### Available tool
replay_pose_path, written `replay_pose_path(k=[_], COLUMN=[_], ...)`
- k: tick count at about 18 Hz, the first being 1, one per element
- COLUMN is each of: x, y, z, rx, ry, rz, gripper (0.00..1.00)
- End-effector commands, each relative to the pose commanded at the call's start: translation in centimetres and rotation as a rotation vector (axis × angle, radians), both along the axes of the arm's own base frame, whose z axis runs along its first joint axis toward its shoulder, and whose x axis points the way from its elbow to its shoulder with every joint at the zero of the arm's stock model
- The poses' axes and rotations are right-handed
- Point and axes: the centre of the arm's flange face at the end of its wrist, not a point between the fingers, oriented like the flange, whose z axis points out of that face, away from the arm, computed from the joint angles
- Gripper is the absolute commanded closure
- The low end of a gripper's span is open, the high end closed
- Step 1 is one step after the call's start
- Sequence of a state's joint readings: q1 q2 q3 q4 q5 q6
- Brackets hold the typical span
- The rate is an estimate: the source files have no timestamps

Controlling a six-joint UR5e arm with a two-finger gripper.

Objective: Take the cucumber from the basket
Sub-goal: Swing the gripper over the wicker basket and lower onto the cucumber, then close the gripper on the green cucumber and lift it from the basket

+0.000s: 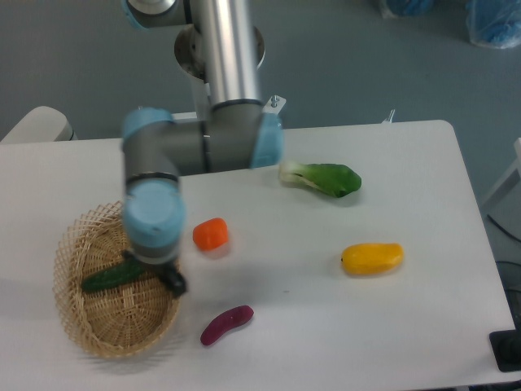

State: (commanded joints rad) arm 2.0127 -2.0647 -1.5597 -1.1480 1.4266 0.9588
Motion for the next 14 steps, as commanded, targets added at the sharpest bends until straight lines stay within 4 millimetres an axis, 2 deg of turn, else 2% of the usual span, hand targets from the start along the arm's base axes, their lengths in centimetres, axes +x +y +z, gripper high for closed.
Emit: replay_pose_path(k=[3, 6, 11, 12, 14], x=[1.1, 3.4, 3.9, 3.9, 4.0], y=[-1.0, -1.4, -1.0, -0.9, -0.8], z=[-2.2, -3.4, -4.6, -4.8, -4.9], rx=[0.010, 0.028, 0.056, 0.061, 0.054], ry=[0.015, 0.023, 0.040, 0.048, 0.065], rz=[-0.011, -0.037, 0.005, 0.005, 0.003], gripper=[0.00, 0.00, 0.00, 0.06, 0.33])
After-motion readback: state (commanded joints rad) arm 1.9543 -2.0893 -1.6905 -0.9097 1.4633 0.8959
